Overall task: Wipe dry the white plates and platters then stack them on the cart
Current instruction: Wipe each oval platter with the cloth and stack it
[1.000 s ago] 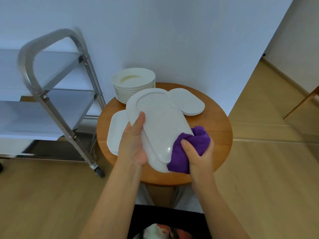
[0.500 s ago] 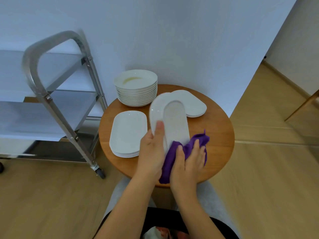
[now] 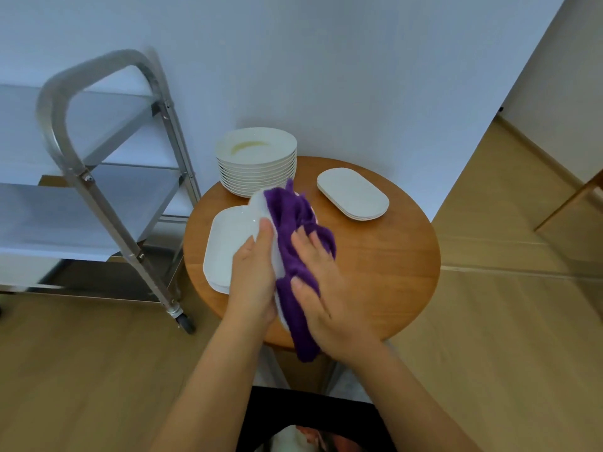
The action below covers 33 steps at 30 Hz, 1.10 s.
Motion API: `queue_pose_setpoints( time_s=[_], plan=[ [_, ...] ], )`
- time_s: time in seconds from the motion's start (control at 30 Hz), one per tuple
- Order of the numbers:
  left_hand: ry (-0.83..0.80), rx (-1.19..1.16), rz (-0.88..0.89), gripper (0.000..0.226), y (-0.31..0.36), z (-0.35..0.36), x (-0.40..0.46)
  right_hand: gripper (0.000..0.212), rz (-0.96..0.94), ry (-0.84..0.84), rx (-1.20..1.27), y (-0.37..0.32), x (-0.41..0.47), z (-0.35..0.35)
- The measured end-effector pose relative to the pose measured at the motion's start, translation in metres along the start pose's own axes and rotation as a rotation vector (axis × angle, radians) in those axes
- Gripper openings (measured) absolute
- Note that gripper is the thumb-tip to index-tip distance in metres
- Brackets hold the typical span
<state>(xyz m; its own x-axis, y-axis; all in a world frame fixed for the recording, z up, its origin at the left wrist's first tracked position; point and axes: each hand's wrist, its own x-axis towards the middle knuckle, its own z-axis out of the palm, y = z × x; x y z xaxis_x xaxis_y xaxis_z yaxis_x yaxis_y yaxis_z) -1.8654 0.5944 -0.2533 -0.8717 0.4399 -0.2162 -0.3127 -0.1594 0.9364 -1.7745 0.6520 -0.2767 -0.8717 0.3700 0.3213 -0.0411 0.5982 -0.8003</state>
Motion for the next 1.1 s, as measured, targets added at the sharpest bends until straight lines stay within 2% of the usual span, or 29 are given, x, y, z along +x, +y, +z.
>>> queue_pose_setpoints(
  time_s=[0.07,0.13,0.2,0.27,0.33,0.37,0.43,0.47,0.53,0.57,0.63,0.7,0.73,0.77,0.93,1.1],
  plan=[
    [0.062,-0.051,-0.02,0.026,0.005,-0.004,0.006,0.066,-0.034,-0.033,-0.121,0.016,-0.019,0.009],
    [0.054,-0.114,-0.021,0.032,0.007,-0.004,0.008,0.094,-0.008,-0.041,-0.295,0.029,-0.032,0.013],
    [0.085,-0.146,-0.069,0.03,0.008,-0.002,0.008,0.104,-0.026,0.071,-0.428,0.031,-0.033,0.015],
    [0.12,-0.189,-0.125,0.02,0.011,0.001,0.008,0.087,-0.099,0.26,-0.515,0.031,-0.028,0.014],
    [0.017,-0.188,-0.071,0.02,0.015,0.003,0.01,0.062,-0.08,0.455,-0.365,0.029,-0.02,0.009],
    [-0.084,-0.158,-0.044,0.028,0.018,0.005,0.009,0.051,0.039,0.556,-0.172,0.024,-0.014,0.004],
    [-0.2,0.059,0.034,0.06,0.017,0.007,0.006,0.043,0.385,0.688,0.22,0.021,0.0,-0.005],
    [-0.178,0.22,0.107,0.067,0.012,0.005,0.007,0.043,0.52,0.727,0.349,0.023,0.007,-0.01],
    [-0.001,0.544,0.252,0.067,-0.002,-0.002,0.01,0.045,0.664,0.772,0.571,0.028,0.016,-0.017],
    [0.044,0.609,0.245,0.068,-0.009,-0.005,0.01,0.046,0.708,0.787,0.679,0.028,0.017,-0.019],
    [-0.015,0.53,0.076,0.063,-0.026,-0.011,0.009,0.043,0.801,0.783,0.837,0.03,0.017,-0.018],
    [-0.134,0.349,-0.06,0.036,-0.04,-0.011,0.007,0.03,0.875,0.728,0.89,0.032,0.014,-0.012],
    [-0.144,0.323,-0.055,0.02,-0.044,-0.01,0.006,0.027,0.907,0.69,0.879,0.034,0.012,-0.01],
    [-0.13,0.351,-0.003,0.017,-0.047,-0.01,0.007,0.027,0.935,0.656,0.854,0.036,0.011,-0.007],
    [-0.005,0.493,0.074,0.022,-0.047,-0.028,0.022,0.017,0.961,0.543,0.74,0.039,0.011,0.004],
    [0.125,0.911,0.228,0.031,-0.037,-0.068,0.051,0.013,0.858,0.631,0.66,0.044,0.017,0.003]
  ],
)
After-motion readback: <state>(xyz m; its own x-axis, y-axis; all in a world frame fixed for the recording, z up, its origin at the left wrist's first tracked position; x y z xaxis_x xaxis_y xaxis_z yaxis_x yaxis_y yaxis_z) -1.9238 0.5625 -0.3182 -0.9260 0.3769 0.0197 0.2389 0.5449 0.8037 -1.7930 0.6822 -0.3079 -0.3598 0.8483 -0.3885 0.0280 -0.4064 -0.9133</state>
